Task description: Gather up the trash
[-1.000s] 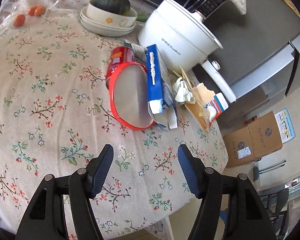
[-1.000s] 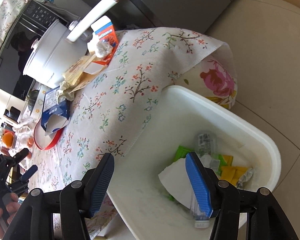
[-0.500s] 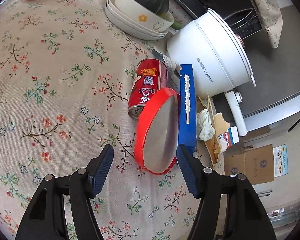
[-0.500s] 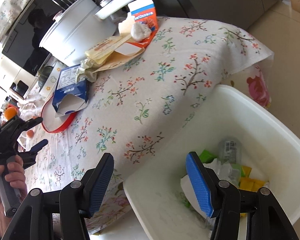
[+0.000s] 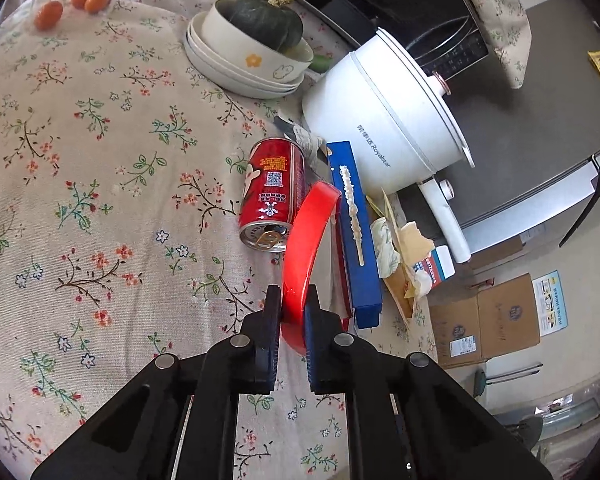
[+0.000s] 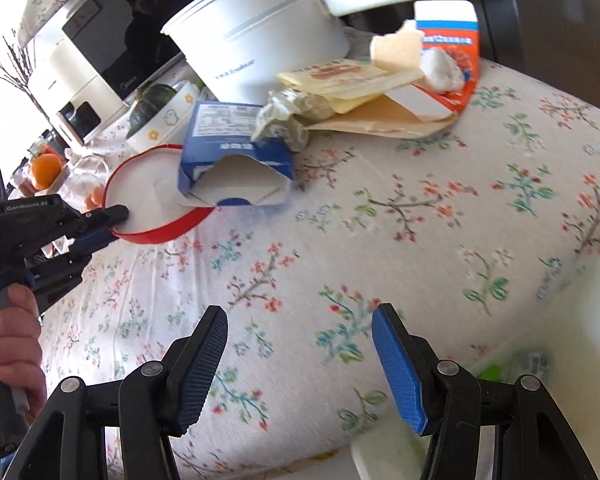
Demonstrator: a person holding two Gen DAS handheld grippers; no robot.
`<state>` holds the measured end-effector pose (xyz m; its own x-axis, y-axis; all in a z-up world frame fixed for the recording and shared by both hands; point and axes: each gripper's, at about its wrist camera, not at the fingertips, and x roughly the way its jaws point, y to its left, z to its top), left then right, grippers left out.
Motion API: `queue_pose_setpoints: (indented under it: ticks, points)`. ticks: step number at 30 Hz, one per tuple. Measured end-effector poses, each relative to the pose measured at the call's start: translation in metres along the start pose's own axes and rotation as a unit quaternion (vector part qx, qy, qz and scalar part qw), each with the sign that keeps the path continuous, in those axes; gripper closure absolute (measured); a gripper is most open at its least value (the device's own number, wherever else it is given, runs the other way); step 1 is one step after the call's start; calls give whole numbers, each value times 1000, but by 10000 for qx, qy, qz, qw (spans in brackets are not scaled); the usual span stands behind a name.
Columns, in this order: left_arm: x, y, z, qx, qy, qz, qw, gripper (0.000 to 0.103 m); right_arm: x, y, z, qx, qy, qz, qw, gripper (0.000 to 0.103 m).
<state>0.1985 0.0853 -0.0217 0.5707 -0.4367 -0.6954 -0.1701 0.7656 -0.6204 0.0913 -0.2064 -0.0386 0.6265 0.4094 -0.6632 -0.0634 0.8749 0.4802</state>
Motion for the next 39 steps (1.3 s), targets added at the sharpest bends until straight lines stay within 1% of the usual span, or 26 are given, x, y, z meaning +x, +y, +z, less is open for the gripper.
queue_pose_setpoints:
  ticks: [4, 6, 8, 9, 11, 13, 14, 17, 18, 20, 21, 23, 24, 25, 26, 27, 28, 30, 33, 34, 36, 38, 39]
  points:
    - [-9, 4, 0, 181, 48, 5, 9998, 92, 22, 30, 13, -410, -179, -78, 9990, 38]
    - [-12, 9, 2, 177, 94, -24, 9998, 92, 35, 48, 15, -846, -255, -228, 9958, 38]
    - [-12, 13, 4, 152, 143, -62, 9998, 92, 47, 67, 13, -1476, -335, -440, 9875, 38]
    - [-13, 15, 5, 133, 148, -66, 9998, 92, 54, 76, 12, -1890, -331, -650, 9793, 38]
    - [-15, 19, 7, 96, 150, -84, 9998, 92, 71, 91, 7, -2754, -226, -1091, 9548, 38]
    - [-16, 21, 9, 69, 139, -120, 9998, 92, 86, 94, 5, -3303, -138, -1437, 9328, 38]
    - [-16, 21, 9, 57, 147, -135, 9998, 92, 93, 93, 5, -3467, -93, -1558, 9249, 38]
    - [-16, 19, 9, 72, 167, -179, 9997, 92, 112, 96, 9, -3831, 64, -1730, 9073, 38]
    - [-16, 18, 9, 80, 170, -188, 9996, 92, 116, 101, 10, -3980, 1, -1844, 8987, 38]
    - [-18, 17, 10, 66, 164, -221, 9996, 92, 121, 112, 11, -4260, -272, -2075, 8802, 38]
    - [-19, 18, 10, 61, 145, -235, 9996, 92, 125, 117, 12, -4424, -376, -2171, 8693, 38]
    - [-22, 19, 11, 61, 100, -215, 9997, 92, 136, 124, 13, -4704, -453, -2352, 8493, 38]
    - [-23, 20, 12, 51, 87, -221, 9997, 92, 141, 127, 14, -4813, -450, -2380, 8424, 39]
    - [-24, 22, 13, 28, 82, -225, 9997, 92, 145, 128, 14, -4900, -415, -2379, 8376, 46]
    - [-26, 23, 14, 9, 70, -236, 9997, 92, 147, 128, 15, -4926, -377, -2376, 8363, 66]
    - [-28, 25, 14, -9, 51, -246, 9997, 92, 146, 127, 18, -4860, -395, -2387, 8398, 65]
    - [-30, 26, 16, -24, 28, -261, 9997, 92, 139, 126, 20, -4717, -476, -2293, 8501, 68]
    - [-36, 27, 18, -33, -51, -273, 9996, 92, 122, 123, 24, -4324, -615, -2000, 8771, 70]
    - [-44, 27, 19, -26, -157, -339, 9993, 92, 96, 117, 22, -3839, -737, -1654, 9054, 78]
    - [-46, 26, 19, 0, -189, -325, 9993, 92, 86, 114, 21, -3598, -739, -1474, 9184, 81]
    - [-48, 23, 18, 62, -223, -259, 9994, 92, 66, 104, 20, -3033, -714, -1087, 9440, 82]
    - [-50, 22, 16, 85, -223, -246, 9994, 92, 51, 92, 19, -2499, -613, -750, 9634, 83]
    - [-51, 21, 15, 95, -229, -242, 9994, 92, 44, 86, 17, -2278, -556, -616, 9702, 83]
